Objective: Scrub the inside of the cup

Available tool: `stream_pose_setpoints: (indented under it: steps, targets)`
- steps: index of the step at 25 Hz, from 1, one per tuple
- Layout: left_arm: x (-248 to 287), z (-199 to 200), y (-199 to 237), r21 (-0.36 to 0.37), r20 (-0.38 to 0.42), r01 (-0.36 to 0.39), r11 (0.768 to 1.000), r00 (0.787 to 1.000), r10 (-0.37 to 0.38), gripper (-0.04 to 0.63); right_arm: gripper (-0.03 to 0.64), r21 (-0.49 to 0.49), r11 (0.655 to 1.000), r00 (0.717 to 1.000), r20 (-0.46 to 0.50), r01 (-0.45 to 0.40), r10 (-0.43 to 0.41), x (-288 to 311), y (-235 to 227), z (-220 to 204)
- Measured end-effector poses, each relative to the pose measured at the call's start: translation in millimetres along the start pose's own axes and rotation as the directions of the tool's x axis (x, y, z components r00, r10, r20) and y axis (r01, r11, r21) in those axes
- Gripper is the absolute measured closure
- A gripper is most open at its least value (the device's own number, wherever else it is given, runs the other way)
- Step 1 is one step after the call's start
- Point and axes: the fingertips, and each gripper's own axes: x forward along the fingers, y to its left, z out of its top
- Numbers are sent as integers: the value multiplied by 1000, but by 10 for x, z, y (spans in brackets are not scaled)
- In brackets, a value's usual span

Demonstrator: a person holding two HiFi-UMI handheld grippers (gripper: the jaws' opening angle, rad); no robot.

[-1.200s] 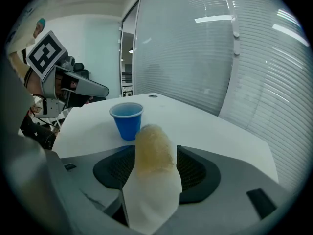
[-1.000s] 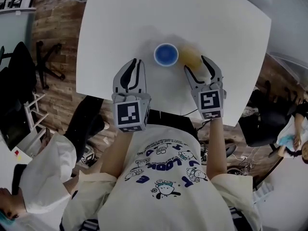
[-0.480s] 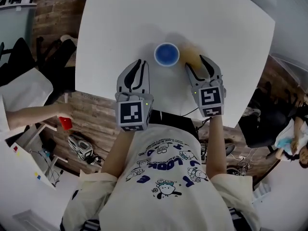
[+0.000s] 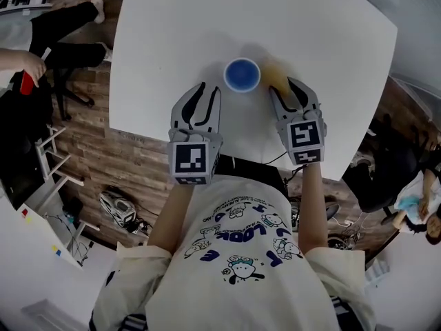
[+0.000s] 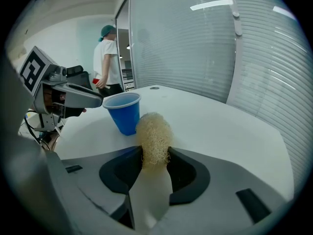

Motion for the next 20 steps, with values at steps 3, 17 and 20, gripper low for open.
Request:
stream_pose_setpoints:
  steps: [3,17,20]
  targets:
    - [22,-58,-4,20,-17,20,1000,1000,-20,466,462,10,1000,1000,-1,0,0,6,1,4]
    - [232,-211,-246,112,-115,190,975,978,-177,351,468,34,998,999,-1,47,-47,-46,-99,101]
    - [278,-171,-318,130,-119,222,966,971,-207,337,468,29,998,998,-2,59,-59,-31,-96,141]
